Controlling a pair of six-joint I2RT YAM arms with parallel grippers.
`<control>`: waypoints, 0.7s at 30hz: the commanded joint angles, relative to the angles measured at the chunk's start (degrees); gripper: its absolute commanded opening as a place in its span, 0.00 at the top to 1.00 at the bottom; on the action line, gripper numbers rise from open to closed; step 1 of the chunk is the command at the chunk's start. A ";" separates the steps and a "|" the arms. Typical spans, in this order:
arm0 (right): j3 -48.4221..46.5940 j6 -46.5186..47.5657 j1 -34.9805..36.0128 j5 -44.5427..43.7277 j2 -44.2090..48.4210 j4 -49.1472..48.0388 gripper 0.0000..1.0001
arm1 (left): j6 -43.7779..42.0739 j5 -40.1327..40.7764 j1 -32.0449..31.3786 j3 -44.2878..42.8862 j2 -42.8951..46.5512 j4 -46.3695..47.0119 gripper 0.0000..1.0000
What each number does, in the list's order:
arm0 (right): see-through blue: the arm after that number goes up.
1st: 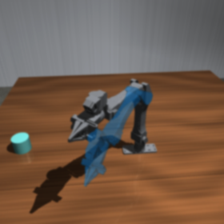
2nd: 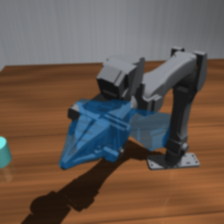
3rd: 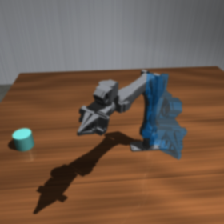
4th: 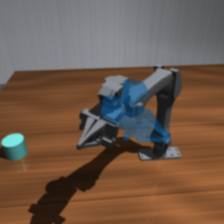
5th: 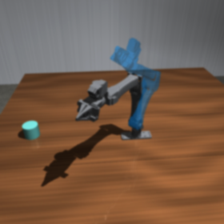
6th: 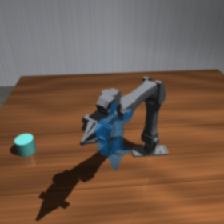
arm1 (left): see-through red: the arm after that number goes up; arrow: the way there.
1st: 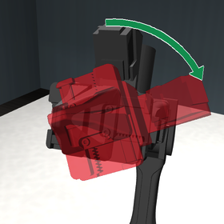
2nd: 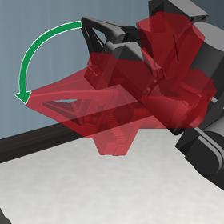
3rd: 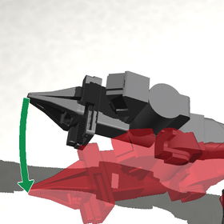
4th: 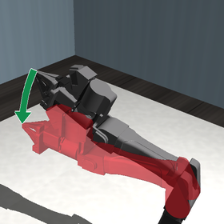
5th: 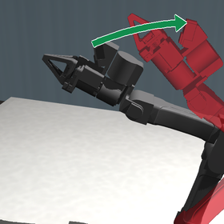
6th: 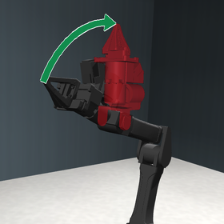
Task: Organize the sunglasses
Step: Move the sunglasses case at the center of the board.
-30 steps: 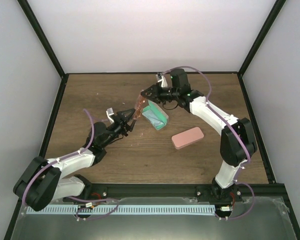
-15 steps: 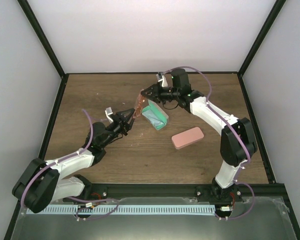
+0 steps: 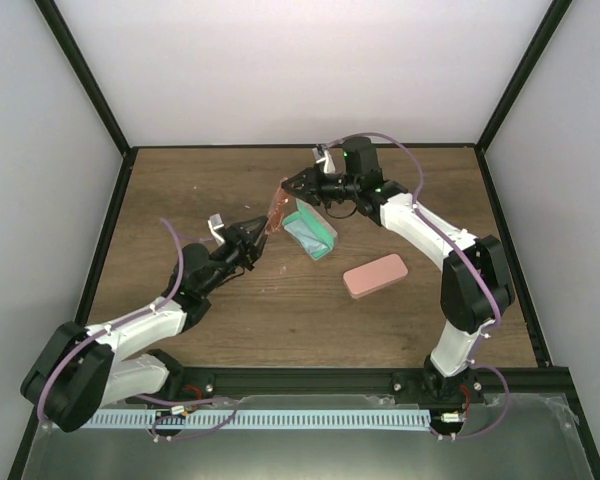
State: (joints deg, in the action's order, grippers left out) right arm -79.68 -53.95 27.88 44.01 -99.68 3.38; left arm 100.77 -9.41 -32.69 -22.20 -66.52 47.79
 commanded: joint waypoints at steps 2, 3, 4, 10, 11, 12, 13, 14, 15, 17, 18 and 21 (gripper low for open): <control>0.16 0.22 -0.11 0.77 1.50 -1.86 0.86 | 0.21 0.09 -0.18 -1.58 0.78 -0.99 0.62; 0.24 -0.05 -0.11 0.69 1.58 -2.14 0.86 | 0.36 -0.15 -0.18 -1.68 0.64 -0.76 0.58; 0.29 -0.28 -0.11 0.58 1.67 -2.34 0.86 | 0.50 -0.50 -0.23 -1.75 0.49 -0.38 0.55; 0.33 -1.04 -0.06 0.29 1.70 -3.54 0.87 | 1.52 -1.23 -0.27 -1.73 0.16 0.94 0.50; 0.25 -1.13 -0.10 0.20 1.68 -3.63 0.87 | 1.61 -1.23 -0.35 -1.71 0.23 1.03 0.50; 0.24 -1.15 -0.10 0.01 1.76 -3.73 0.87 | 1.69 -1.37 -0.36 -1.71 0.22 1.07 0.50; 0.23 -1.23 -0.11 -0.05 1.70 -3.81 0.87 | 1.77 -1.40 -0.35 -1.71 0.17 1.19 0.50; 0.29 -1.32 -0.11 -0.14 1.69 -3.88 0.87 | 1.84 -1.48 -0.36 -1.71 0.16 1.31 0.50; 0.31 -1.35 -0.12 -0.15 1.61 -3.93 0.87 | 1.84 -1.53 -0.29 -1.75 0.16 1.34 0.51; 0.34 -1.58 -0.11 0.02 1.44 -4.03 0.87 | 2.05 -1.50 -0.38 -1.79 0.03 1.52 0.51; 0.35 -1.67 -0.11 0.05 1.41 -4.12 0.87 | 2.18 -1.44 -0.42 -1.73 -0.01 1.91 0.51; 0.52 -1.74 -0.11 -0.13 1.40 -4.26 0.87 | 2.34 -1.48 -0.45 -1.80 -0.01 2.37 0.52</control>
State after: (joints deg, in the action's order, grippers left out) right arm -78.98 -55.18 27.92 43.83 -99.68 0.73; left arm 102.06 -10.59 -32.80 -22.72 -66.37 46.76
